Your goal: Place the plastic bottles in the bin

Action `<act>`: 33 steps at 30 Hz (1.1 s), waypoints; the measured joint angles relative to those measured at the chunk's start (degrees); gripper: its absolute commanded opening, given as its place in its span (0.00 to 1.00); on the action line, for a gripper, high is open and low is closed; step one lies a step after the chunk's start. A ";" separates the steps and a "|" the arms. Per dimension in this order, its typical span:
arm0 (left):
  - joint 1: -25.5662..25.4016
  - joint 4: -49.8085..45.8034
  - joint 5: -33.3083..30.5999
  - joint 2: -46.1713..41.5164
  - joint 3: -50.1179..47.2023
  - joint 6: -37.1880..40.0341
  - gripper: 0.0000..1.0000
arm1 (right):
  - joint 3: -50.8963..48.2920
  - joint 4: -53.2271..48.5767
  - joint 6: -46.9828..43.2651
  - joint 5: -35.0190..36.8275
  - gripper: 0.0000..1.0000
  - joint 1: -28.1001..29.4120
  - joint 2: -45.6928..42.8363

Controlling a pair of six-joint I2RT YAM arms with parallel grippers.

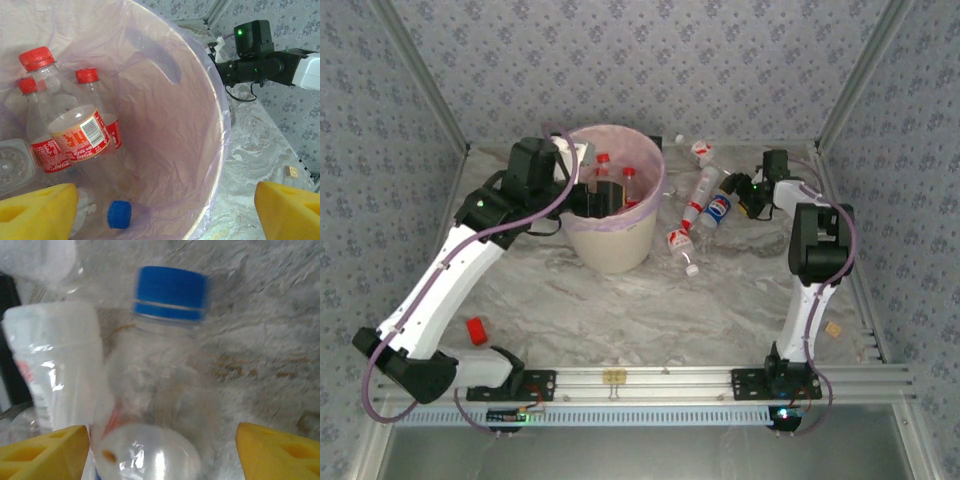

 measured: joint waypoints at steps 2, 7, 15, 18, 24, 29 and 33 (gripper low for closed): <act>0.00 0.15 0.00 0.02 0.00 0.00 0.91 | 0.92 0.09 0.55 0.04 0.78 0.02 1.03; 0.00 0.15 0.00 0.09 0.00 0.02 0.91 | 1.62 0.28 1.57 0.04 0.66 0.07 1.81; 0.00 0.13 0.02 1.05 0.20 0.02 0.91 | 0.35 0.83 1.66 0.02 0.56 -1.75 0.66; 0.00 0.15 0.04 1.66 0.42 0.02 0.91 | -1.38 0.11 1.01 0.04 0.55 -2.91 -1.73; 0.00 0.15 0.04 2.36 1.01 0.00 0.91 | -3.19 -3.15 -2.82 0.04 0.52 -4.39 -9.99; 0.02 0.26 0.11 3.58 2.16 -0.07 0.91 | -4.42 -5.99 -6.71 -0.50 0.46 -4.61 -17.68; 0.02 0.44 0.63 4.68 3.30 -0.28 0.92 | -5.46 -8.57 -9.07 -2.73 0.46 -4.72 -22.75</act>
